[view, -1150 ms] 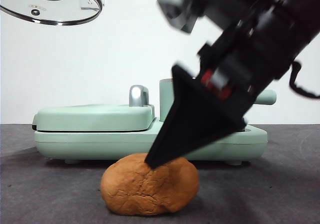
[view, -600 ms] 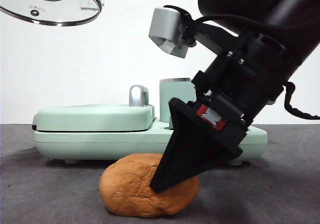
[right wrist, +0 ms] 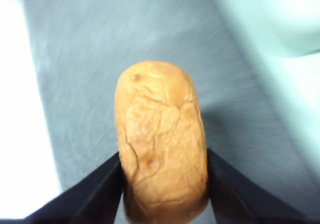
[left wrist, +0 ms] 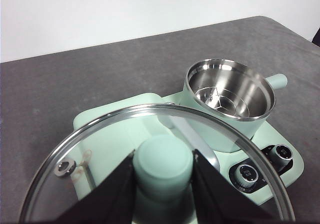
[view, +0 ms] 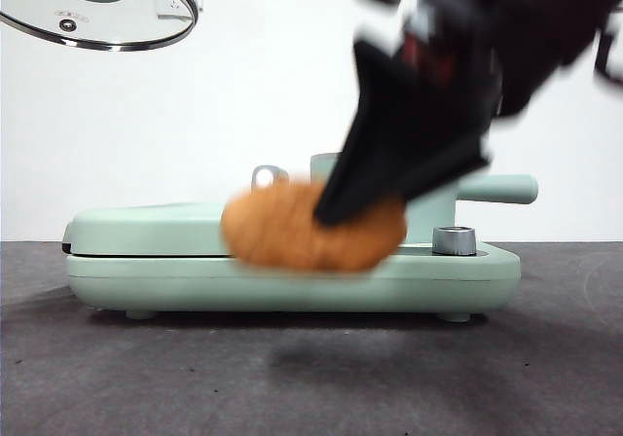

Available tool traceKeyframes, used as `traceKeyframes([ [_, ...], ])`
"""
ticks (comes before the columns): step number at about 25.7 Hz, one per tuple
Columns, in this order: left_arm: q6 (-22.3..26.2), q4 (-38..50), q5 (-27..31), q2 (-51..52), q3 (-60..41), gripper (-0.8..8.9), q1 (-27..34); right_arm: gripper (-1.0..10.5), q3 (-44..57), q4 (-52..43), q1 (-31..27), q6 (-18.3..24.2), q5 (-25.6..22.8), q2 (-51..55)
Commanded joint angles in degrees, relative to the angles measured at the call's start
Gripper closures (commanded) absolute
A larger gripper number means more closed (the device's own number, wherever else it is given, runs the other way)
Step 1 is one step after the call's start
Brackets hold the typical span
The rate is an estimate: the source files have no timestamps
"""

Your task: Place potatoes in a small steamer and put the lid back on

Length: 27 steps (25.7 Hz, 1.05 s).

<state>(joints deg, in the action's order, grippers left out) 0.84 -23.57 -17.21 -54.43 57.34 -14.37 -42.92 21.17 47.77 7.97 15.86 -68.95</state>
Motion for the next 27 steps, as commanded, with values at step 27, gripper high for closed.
traceKeyframes([
  [27, 0.61, 2.19, -0.17, -0.02, 0.94, 8.04, -0.09, 7.5, -41.99, 20.76, -21.31, -2.60, -8.20, -18.21],
])
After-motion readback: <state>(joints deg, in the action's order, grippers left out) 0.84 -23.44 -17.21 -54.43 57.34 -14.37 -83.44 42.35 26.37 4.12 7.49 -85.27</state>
